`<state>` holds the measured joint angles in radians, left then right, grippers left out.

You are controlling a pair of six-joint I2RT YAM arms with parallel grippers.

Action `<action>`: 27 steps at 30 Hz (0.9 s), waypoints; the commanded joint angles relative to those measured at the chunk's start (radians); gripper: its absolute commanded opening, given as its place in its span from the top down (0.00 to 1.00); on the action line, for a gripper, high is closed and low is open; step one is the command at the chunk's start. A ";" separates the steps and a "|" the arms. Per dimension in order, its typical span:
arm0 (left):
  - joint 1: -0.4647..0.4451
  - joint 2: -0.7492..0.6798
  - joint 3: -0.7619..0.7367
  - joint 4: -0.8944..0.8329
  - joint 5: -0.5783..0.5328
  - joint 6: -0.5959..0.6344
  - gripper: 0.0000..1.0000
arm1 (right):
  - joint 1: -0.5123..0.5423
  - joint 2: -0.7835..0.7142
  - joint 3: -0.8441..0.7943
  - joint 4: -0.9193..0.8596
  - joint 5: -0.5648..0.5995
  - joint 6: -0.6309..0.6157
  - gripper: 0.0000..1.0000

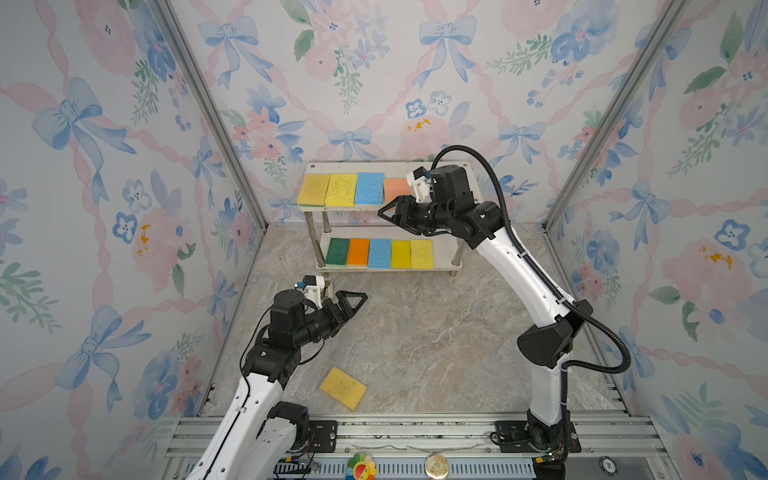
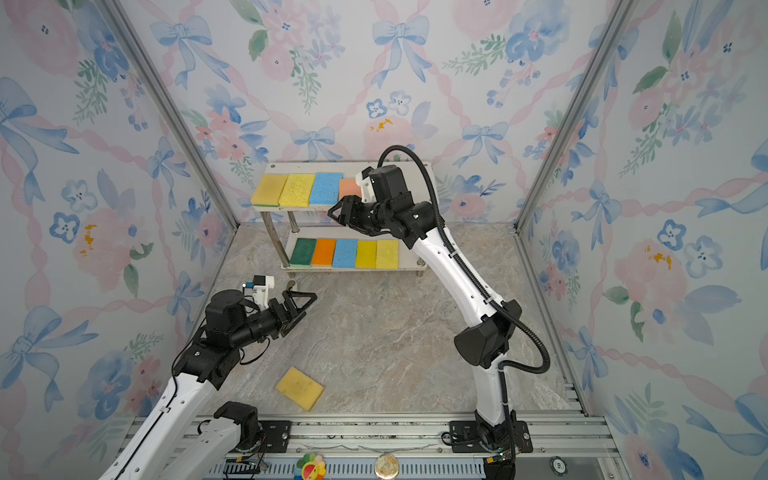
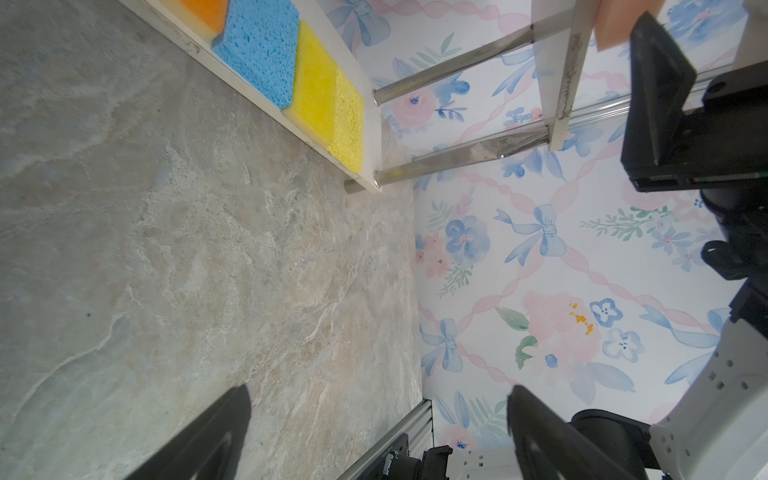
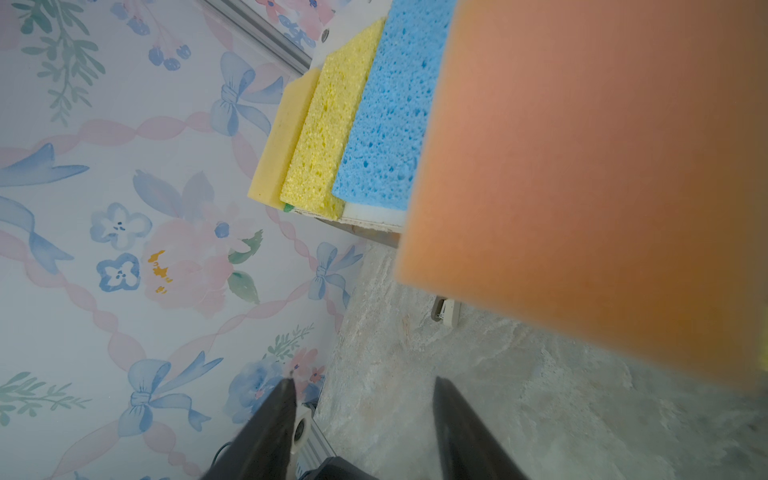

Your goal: Place and organize the cleaning sponges onto the shelf

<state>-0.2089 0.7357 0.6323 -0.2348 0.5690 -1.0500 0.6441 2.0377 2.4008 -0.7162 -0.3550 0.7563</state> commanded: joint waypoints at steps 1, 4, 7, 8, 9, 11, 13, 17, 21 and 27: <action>0.005 -0.009 -0.015 -0.006 0.008 0.028 0.02 | -0.005 0.042 0.063 -0.009 0.024 0.014 0.44; 0.005 -0.009 -0.016 -0.006 0.008 0.034 0.02 | -0.008 0.067 0.092 -0.007 0.034 0.018 0.44; 0.003 -0.010 -0.017 -0.011 0.005 0.040 0.02 | -0.010 0.079 0.101 0.011 0.043 0.025 0.44; 0.002 -0.010 -0.016 -0.013 0.004 0.042 0.02 | -0.011 0.084 0.102 0.016 0.042 0.029 0.44; 0.001 -0.011 -0.015 -0.015 0.002 0.045 0.02 | -0.012 0.088 0.101 0.022 0.041 0.036 0.44; -0.003 -0.010 -0.015 -0.018 0.001 0.049 0.02 | -0.015 0.097 0.108 0.033 0.036 0.043 0.44; -0.005 -0.011 -0.011 -0.021 -0.002 0.056 0.02 | -0.016 0.109 0.116 0.042 0.034 0.048 0.44; -0.013 -0.008 -0.009 -0.026 -0.008 0.064 0.02 | -0.018 0.131 0.143 0.053 0.030 0.054 0.44; -0.020 -0.004 -0.005 -0.028 -0.012 0.071 0.02 | -0.027 0.152 0.164 0.068 0.017 0.071 0.45; -0.024 -0.004 -0.003 -0.032 -0.015 0.077 0.02 | -0.032 0.168 0.179 0.078 0.002 0.086 0.45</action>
<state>-0.2287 0.7357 0.6308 -0.2462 0.5610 -1.0012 0.6212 2.1826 2.5404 -0.6624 -0.3355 0.8272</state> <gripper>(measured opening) 0.979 0.554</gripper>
